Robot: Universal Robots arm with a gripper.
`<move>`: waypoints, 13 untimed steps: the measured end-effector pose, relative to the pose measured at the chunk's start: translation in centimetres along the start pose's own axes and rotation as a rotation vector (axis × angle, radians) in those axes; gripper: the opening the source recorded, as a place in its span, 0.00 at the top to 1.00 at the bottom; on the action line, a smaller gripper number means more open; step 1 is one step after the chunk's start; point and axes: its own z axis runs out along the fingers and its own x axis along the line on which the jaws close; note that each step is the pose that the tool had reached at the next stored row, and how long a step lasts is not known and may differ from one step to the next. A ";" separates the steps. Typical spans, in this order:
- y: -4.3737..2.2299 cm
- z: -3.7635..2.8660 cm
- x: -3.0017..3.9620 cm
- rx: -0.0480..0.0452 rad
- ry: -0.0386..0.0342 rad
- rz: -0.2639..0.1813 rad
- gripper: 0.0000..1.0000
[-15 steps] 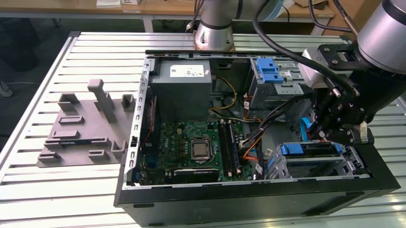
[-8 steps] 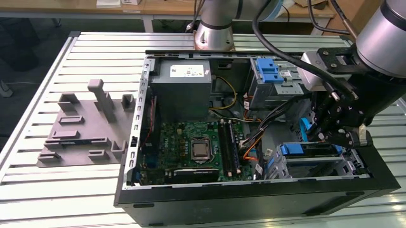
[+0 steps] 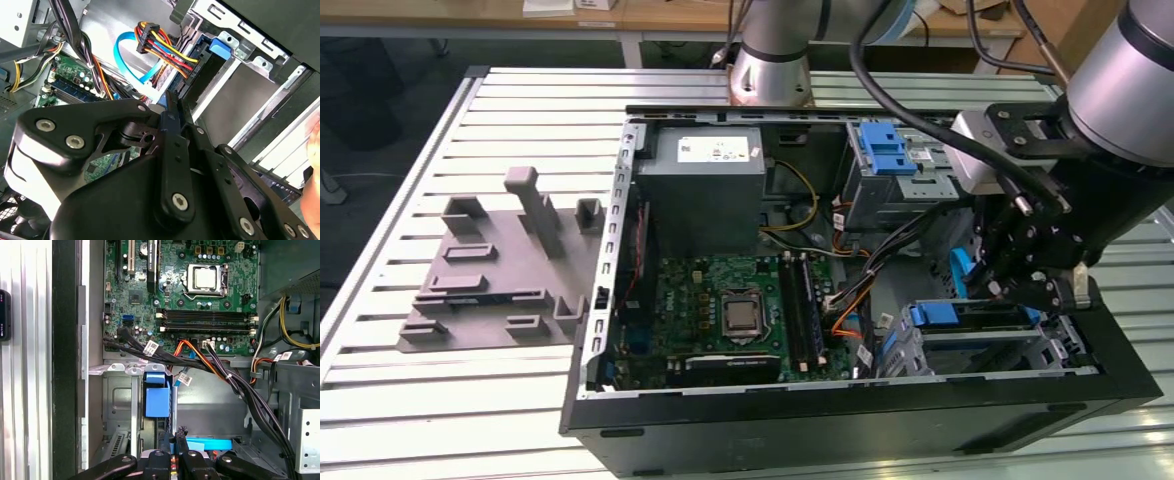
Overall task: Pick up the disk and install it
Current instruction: 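Insert the second disk wire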
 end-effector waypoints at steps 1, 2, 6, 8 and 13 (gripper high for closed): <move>0.00 0.09 0.01 0.0000 0.0002 0.000 0.84; 0.00 0.17 0.02 0.0000 0.0003 0.000 0.84; -0.18 0.47 0.03 0.0000 0.0002 0.000 0.84; -0.28 0.59 0.04 0.0000 0.0003 0.000 0.84; -0.48 0.75 0.20 0.0000 0.0004 0.000 0.84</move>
